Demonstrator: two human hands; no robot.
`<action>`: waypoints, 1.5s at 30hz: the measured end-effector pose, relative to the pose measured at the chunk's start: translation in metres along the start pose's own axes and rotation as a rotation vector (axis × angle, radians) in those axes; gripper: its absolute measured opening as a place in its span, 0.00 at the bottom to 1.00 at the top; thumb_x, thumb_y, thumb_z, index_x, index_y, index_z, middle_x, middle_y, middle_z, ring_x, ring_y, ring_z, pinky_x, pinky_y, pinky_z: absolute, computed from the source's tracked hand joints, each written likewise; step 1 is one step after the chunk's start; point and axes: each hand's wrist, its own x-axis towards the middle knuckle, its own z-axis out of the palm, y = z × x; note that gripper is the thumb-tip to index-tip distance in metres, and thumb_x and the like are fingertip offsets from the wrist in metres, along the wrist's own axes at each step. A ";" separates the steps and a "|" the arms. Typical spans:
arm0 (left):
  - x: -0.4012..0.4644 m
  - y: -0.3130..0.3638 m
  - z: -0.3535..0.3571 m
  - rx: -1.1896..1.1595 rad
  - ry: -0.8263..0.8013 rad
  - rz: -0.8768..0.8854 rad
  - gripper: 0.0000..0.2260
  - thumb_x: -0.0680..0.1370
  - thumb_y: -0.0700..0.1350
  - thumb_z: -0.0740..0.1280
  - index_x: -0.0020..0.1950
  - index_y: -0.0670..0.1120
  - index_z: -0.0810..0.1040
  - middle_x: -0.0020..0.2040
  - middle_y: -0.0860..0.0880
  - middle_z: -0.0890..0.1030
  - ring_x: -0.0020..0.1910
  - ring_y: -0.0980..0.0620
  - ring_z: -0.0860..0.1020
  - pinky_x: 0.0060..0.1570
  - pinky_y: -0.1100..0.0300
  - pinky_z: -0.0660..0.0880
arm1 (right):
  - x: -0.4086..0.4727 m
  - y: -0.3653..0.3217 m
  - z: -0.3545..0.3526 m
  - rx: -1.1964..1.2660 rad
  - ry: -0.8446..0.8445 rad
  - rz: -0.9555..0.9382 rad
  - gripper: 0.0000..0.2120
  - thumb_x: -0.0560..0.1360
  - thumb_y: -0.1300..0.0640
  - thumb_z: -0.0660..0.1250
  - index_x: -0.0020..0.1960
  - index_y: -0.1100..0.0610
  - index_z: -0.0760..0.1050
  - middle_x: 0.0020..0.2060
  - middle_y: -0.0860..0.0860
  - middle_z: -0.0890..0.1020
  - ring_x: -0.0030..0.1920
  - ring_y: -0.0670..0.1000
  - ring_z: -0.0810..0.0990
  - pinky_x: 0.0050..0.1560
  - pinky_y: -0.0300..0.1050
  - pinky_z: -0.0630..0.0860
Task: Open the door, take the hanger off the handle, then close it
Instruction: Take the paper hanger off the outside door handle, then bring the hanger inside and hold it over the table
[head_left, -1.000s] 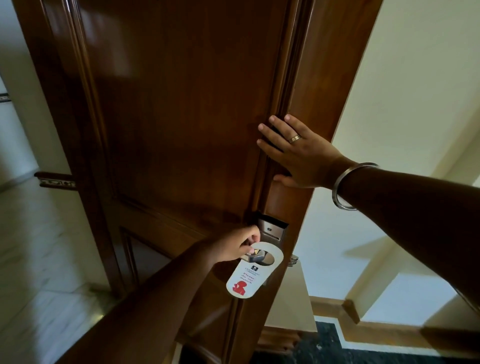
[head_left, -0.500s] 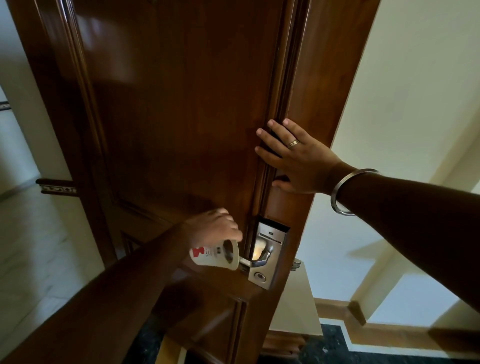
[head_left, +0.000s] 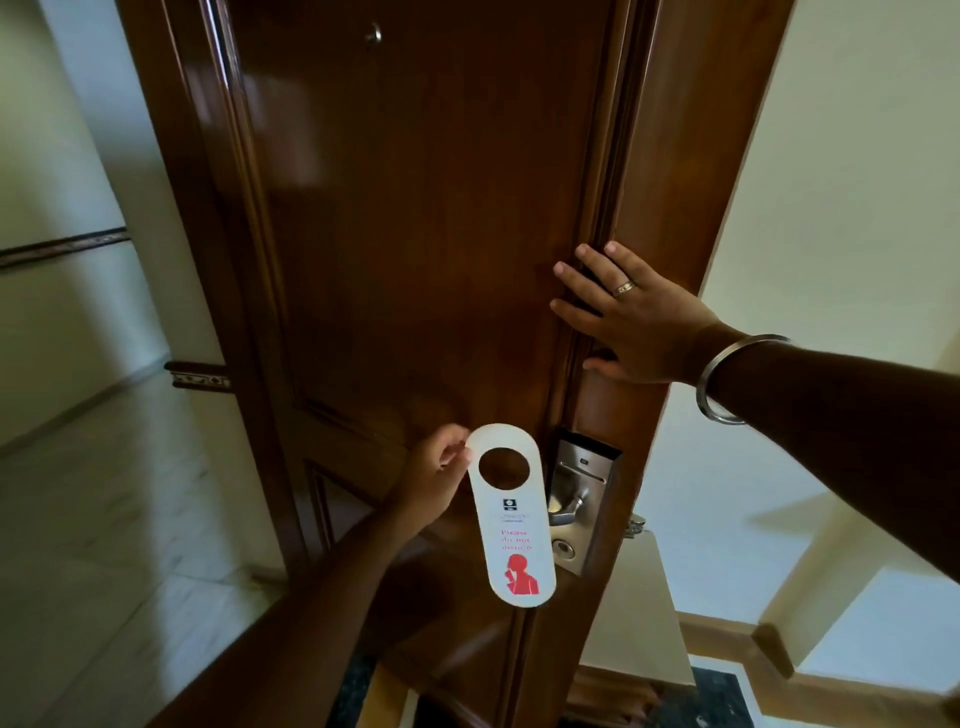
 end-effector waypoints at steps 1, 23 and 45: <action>-0.006 0.008 0.000 -0.039 0.012 -0.001 0.13 0.77 0.52 0.62 0.57 0.46 0.76 0.52 0.46 0.80 0.53 0.48 0.80 0.52 0.49 0.80 | 0.000 -0.001 -0.002 0.022 -0.017 0.004 0.39 0.74 0.32 0.51 0.77 0.54 0.56 0.77 0.63 0.54 0.76 0.67 0.51 0.74 0.65 0.44; -0.069 0.061 0.138 -0.272 -0.180 -0.070 0.13 0.74 0.51 0.67 0.53 0.44 0.75 0.49 0.42 0.82 0.49 0.43 0.81 0.48 0.48 0.77 | -0.120 -0.051 -0.009 1.338 -0.313 0.273 0.08 0.76 0.55 0.65 0.38 0.54 0.76 0.36 0.49 0.80 0.36 0.46 0.76 0.37 0.40 0.69; 0.064 -0.090 0.474 -0.300 -0.165 -0.841 0.04 0.78 0.45 0.70 0.51 0.50 0.78 0.51 0.50 0.85 0.48 0.53 0.84 0.42 0.56 0.82 | -0.221 -0.191 0.449 1.998 -0.754 1.044 0.06 0.77 0.59 0.66 0.47 0.62 0.77 0.47 0.60 0.83 0.46 0.59 0.84 0.44 0.54 0.83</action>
